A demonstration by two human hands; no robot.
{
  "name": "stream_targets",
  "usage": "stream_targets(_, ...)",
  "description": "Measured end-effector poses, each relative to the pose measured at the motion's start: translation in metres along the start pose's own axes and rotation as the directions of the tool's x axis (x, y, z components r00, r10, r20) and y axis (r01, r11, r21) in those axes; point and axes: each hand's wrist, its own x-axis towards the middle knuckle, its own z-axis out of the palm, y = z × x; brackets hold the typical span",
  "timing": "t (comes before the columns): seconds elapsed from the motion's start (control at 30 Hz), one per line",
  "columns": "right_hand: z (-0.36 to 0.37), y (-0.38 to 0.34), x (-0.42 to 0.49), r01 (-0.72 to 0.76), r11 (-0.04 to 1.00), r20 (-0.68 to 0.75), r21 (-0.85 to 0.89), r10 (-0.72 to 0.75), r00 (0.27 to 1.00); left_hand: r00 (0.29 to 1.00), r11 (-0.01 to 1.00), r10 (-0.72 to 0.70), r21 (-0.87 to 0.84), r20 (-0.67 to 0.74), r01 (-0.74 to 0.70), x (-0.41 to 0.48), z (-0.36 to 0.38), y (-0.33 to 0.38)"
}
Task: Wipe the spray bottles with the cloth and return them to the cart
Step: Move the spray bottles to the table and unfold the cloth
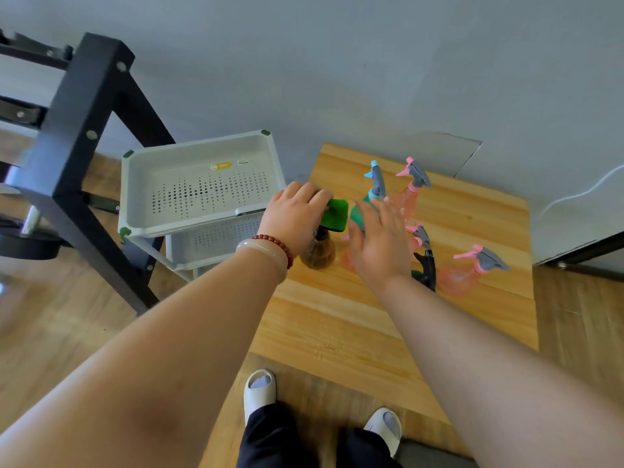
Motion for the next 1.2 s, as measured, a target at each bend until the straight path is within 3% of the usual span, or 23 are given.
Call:
stream_targets(0.27,-0.029,0.043,-0.031,0.014,1.000,0.002,0.017,-0.014,1.000,0.995,0.996,0.086,0.020,-0.040,-0.086,-0.015,0.020,0.055)
stream_targets(0.57,-0.025,0.085,-0.061,0.046,0.998,0.025,-0.033,-0.045,0.999,1.000,0.999,0.019,-0.032,-0.012,-0.019,-0.032,0.052,0.092)
stream_targets(0.9,0.025,0.073,-0.095,-0.128,0.988,0.047,-0.082,0.132,0.990,0.988,0.994,0.061,-0.097,0.140,-0.048,-0.062,0.081,0.062)
stream_targets(1.2,0.075,0.081,-0.118,-0.130,0.986,0.025,-0.102,0.134,0.991,0.990,0.988,0.097,-0.133,0.107,-0.083,-0.090,0.122,0.049)
